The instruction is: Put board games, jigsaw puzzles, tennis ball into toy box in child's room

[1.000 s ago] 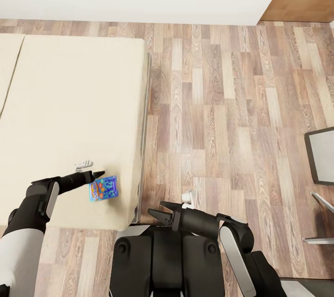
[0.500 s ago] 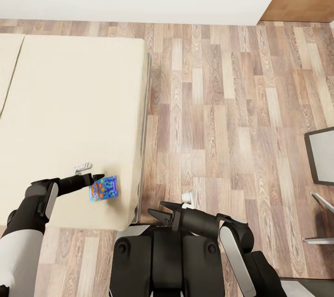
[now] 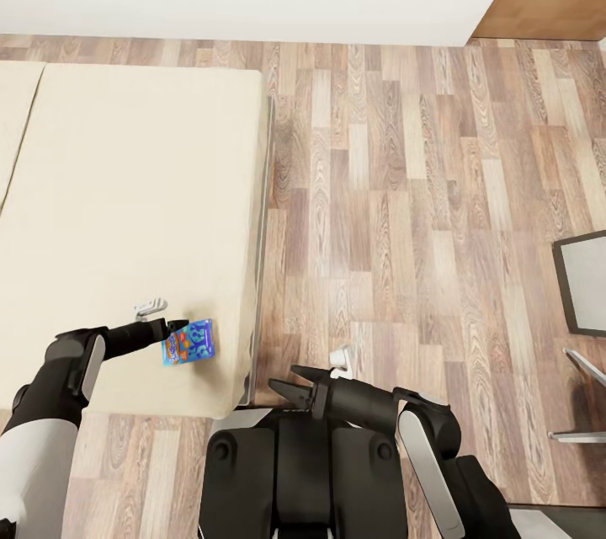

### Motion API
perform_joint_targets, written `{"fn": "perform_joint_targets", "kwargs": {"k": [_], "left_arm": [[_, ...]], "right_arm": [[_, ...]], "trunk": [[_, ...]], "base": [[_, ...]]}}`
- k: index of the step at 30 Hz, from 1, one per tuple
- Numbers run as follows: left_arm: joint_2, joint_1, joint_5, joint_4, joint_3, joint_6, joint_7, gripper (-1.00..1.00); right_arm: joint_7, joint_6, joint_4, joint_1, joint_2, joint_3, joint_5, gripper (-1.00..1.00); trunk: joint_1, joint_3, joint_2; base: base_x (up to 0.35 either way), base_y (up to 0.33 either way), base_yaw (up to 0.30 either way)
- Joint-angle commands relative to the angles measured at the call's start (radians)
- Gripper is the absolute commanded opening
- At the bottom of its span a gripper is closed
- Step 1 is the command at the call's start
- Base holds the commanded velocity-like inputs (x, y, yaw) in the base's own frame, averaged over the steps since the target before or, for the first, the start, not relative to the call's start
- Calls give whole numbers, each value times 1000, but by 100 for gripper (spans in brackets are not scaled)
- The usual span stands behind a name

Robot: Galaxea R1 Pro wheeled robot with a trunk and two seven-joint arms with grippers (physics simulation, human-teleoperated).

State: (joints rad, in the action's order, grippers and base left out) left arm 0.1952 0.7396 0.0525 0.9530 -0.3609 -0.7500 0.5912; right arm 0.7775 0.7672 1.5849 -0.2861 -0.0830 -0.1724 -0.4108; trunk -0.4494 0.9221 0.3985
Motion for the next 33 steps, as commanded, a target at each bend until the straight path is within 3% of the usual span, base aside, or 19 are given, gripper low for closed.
{"fn": "perform_joint_targets", "kwargs": {"k": [1,15,33], "left_arm": [[0,1,6,1,-3,-5,8,100],[-1,-1,6,-6,-4,-20,-10,100],[-5,0,10,-87,4,-10,-64,100]], "right_arm": [[0,6,0,0,0,1,-3,100],[-1,6,0,-1,0,1,-3,100],[-1,6,0,-1,0,1,-3,100]], "trunk": [[-1,1,2],[-1,1,2],[-1,8,2]], "base": [[0,0,0],[0,0,0],[0,0,0]]}}
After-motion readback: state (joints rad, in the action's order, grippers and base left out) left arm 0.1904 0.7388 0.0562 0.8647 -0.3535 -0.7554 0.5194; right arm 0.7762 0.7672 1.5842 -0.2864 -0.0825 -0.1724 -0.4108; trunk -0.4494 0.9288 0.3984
